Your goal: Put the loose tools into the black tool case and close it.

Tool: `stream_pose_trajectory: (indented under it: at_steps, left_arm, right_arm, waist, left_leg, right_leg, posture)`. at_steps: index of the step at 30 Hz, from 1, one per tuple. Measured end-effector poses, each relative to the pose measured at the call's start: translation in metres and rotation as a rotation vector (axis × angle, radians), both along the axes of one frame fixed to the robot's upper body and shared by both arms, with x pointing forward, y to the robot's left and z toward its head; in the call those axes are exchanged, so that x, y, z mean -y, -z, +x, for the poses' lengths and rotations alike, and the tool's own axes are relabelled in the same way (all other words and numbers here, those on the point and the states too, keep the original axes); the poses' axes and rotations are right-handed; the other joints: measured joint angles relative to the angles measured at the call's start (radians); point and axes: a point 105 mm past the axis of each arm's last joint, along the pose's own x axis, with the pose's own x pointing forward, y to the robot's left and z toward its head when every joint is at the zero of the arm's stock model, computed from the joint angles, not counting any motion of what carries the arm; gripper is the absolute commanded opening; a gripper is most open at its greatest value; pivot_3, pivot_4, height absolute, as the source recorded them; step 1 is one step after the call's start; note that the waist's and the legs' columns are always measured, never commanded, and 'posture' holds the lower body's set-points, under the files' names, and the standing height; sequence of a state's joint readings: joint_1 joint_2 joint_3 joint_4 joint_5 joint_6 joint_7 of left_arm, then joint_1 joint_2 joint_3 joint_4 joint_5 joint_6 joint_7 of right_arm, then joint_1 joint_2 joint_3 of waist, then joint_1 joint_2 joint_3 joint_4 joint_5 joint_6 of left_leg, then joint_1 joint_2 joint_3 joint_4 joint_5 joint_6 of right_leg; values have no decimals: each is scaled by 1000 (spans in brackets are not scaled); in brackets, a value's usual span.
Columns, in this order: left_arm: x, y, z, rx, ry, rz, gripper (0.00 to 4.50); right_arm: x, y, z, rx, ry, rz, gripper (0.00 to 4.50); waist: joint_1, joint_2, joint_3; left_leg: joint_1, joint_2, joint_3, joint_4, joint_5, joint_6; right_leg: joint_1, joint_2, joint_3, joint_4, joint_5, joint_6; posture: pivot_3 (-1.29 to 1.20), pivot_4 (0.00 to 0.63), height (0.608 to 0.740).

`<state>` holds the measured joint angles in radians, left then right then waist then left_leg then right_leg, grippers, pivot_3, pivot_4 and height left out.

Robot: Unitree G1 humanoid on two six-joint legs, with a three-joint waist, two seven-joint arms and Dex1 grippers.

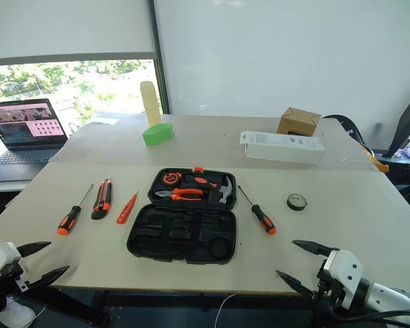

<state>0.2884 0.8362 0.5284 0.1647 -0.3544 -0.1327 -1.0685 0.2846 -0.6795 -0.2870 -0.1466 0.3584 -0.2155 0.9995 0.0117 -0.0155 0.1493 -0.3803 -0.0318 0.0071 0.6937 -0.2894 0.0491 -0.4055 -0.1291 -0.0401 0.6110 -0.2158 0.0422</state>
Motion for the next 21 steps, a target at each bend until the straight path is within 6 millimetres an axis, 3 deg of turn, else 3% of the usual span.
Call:
stream_pose_trajectory:
  at_steps: [3,8,10,12,15,18,21]
  left_arm:
    - [-3,-3,0,12,-53,-48,4469]
    - [-39,-23,-15,127,-387,-265,4469]
    - [-52,-17,-27,117,-501,-303,4469]
    - [-66,4,-44,42,-640,-368,4469]
    - [-74,22,-56,-57,-769,-468,4469]
    - [-75,18,-51,-122,-787,-493,4469]
    - [-66,-17,-15,-102,-683,-502,4469]
  right_arm:
    - [-5,-2,1,5,-21,10,4500]
    - [-59,-33,4,150,-187,144,4500]
    - [-67,-45,9,175,-185,220,4500]
    - [-81,-58,12,206,-204,317,4500]
    - [-95,-64,15,236,-227,371,4500]
    - [-103,-65,15,268,-261,345,4500]
    - [-104,-62,14,264,-275,334,4500]
  waist:
    - [0,0,0]
    - [-19,-1,1]
    - [-16,-1,1]
    - [-16,-2,1]
    - [-9,-4,2]
    - [7,-6,3]
    - [23,-10,3]
  left_leg:
    - [0,0,0,0,0,0]
    - [1,7,0,0,-1,-3]
    - [1,7,0,0,-1,-3]
    - [1,7,0,0,-2,-4]
    - [2,7,-1,0,-2,-4]
    - [3,6,-2,1,-2,-4]
    - [3,5,-4,2,-1,-5]
  right_leg:
    - [0,0,0,0,0,0]
    - [0,5,1,0,-1,-2]
    - [0,5,1,0,-1,-2]
    - [0,6,1,0,-1,-2]
    - [-2,6,0,0,-1,-3]
    - [-2,6,-1,1,-1,-3]
    - [0,7,-1,1,-1,-3]
  posture:
    - [0,150,740]
    - [0,150,740]
    - [0,150,740]
    - [0,150,740]
    - [0,150,740]
    - [0,150,740]
    - [0,150,740]
